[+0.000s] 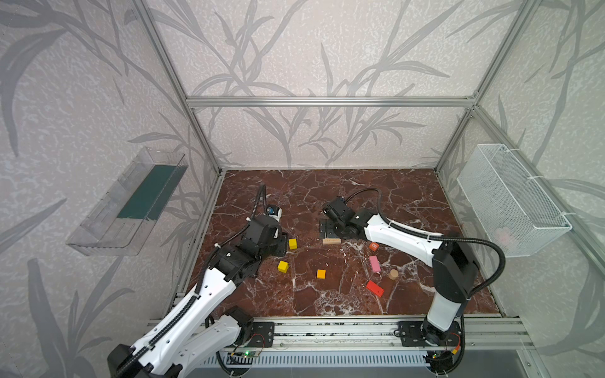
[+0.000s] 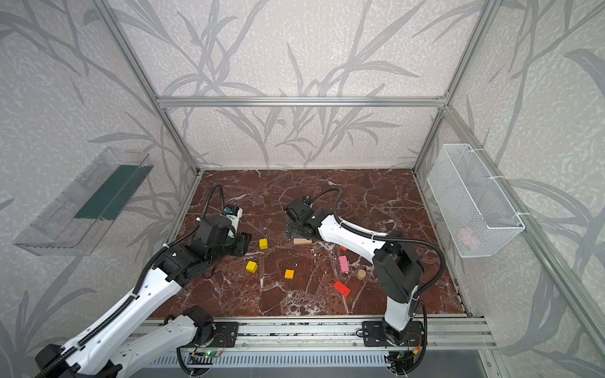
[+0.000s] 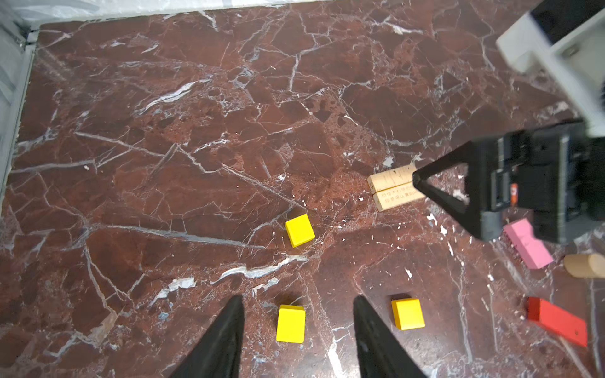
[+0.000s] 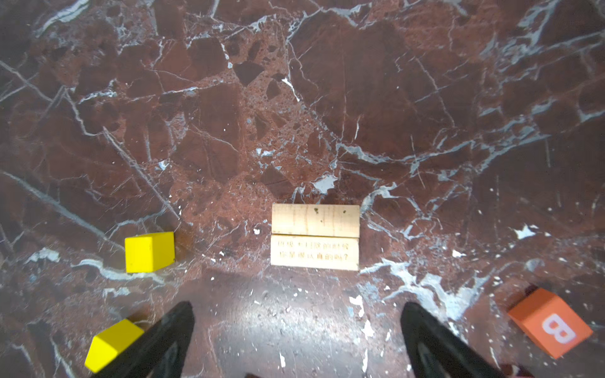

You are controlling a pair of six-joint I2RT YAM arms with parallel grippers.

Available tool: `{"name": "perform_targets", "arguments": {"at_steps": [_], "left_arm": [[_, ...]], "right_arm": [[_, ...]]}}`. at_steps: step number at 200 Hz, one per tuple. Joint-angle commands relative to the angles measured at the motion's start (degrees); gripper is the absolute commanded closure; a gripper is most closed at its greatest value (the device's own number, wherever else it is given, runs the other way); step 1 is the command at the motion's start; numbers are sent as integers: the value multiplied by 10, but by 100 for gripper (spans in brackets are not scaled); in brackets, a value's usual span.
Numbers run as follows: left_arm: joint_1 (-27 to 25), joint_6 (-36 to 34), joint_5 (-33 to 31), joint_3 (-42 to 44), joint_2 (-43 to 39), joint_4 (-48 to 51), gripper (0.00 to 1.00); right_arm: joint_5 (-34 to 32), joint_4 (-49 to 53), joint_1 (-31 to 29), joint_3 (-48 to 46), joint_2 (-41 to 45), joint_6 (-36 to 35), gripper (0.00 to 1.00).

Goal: Build the wood block tower

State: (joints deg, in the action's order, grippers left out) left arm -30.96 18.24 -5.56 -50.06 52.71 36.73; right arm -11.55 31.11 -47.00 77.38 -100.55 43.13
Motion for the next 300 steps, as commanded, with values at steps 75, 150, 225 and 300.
{"name": "perform_targets", "arguments": {"at_steps": [75,150,225,300], "left_arm": [[-51,127,107,7,117,-52,100],[-83,203,177,-29,305,-104,100],[-82,249,193,-44,406,-180,100],[-82,298,175,-35,451,-266,100]], "right_arm": [[52,-135,47,-218,172,-14,100],[141,-216,88,-286,179,-18,100],[151,-239,123,-333,232,-14,100],[149,-236,145,-362,274,-15,100]]}}
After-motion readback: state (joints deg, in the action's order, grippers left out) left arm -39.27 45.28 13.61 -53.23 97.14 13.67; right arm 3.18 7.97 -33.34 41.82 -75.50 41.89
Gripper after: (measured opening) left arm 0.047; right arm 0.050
